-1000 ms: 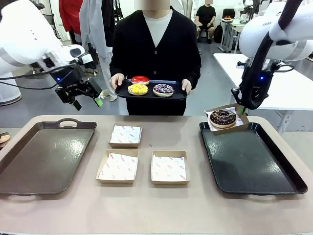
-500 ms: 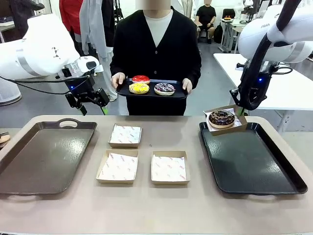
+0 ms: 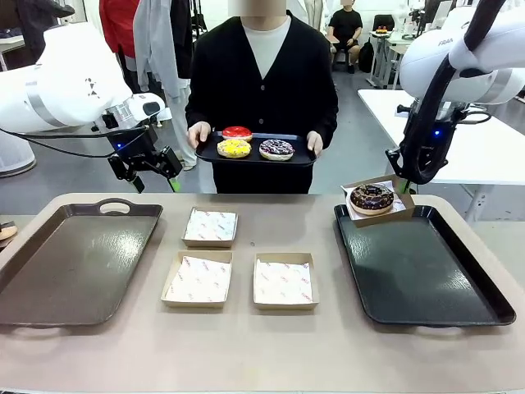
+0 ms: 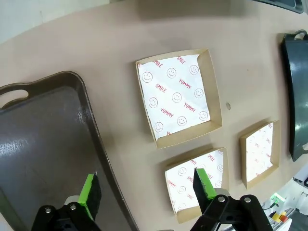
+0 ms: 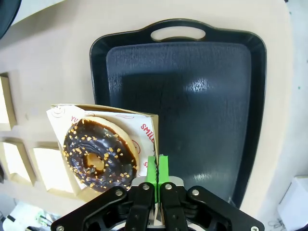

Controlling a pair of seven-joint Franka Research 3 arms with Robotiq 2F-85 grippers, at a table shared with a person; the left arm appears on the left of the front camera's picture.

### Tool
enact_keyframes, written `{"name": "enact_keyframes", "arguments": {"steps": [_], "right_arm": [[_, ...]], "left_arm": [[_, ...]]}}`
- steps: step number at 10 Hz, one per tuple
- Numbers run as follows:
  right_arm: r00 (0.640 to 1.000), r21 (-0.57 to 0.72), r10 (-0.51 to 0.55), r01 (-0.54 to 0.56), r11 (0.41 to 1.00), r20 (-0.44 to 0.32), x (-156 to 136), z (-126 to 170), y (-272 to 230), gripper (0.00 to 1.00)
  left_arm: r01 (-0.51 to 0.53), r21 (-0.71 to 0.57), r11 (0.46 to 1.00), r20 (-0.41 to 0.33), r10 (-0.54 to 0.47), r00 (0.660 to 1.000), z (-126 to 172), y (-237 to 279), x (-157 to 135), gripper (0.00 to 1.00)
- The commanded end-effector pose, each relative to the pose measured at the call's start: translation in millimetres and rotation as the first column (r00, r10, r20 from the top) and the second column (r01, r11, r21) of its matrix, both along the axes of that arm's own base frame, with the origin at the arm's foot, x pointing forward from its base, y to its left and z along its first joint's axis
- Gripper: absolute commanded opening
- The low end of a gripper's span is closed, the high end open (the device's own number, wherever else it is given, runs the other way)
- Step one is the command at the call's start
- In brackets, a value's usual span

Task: Individually package the donuts and arrange them on the tray.
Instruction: Place the picked Paper togo box on the Handle tray while simultaneously picking up another Paper togo box from the table with the other hand.

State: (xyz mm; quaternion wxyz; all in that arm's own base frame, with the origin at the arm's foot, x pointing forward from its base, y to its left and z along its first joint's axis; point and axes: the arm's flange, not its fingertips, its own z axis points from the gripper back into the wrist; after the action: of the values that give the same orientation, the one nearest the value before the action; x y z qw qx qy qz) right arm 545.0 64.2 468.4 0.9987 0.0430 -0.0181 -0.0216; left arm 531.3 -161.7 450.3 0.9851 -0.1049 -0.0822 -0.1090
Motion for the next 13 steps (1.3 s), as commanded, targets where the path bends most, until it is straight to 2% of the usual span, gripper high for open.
{"name": "enact_keyframes", "arguments": {"steps": [1,3,4,5,8,13], "right_arm": [[1.0,-0.008,0.003,-0.003,1.0,-0.001,-1,1,-1,0.01],[1.0,0.0,0.0,0.0,1.0,0.0,0,0,0,0.01],[1.0,-0.047,0.006,-0.006,0.999,0.003,1,-6,-2,0.01],[0.999,-0.084,-0.031,0.035,0.996,0.044,1,-10,-2,0.01],[0.995,-0.123,-0.039,0.05,0.991,0.088,3,-19,0,0.01],[0.998,-0.097,-0.01,0.015,0.995,0.056,7,-50,3,0.01]], "left_arm": [[0.0,-0.001,1.0,0.003,0.0,1.0,4,1,-1,1.0],[0.0,0.0,1.0,0.0,0.0,1.0,0,0,0,1.0],[-0.046,0.049,0.998,-0.001,0.046,0.999,0,-9,6,1.0],[-0.082,0.095,0.992,-0.051,0.087,0.995,-2,-19,10,1.0],[-0.088,0.131,0.987,-0.086,0.1,0.991,-5,-44,34,1.0],[-0.168,0.169,0.971,-0.077,0.183,0.98,-53,-67,70,1.0]]}}
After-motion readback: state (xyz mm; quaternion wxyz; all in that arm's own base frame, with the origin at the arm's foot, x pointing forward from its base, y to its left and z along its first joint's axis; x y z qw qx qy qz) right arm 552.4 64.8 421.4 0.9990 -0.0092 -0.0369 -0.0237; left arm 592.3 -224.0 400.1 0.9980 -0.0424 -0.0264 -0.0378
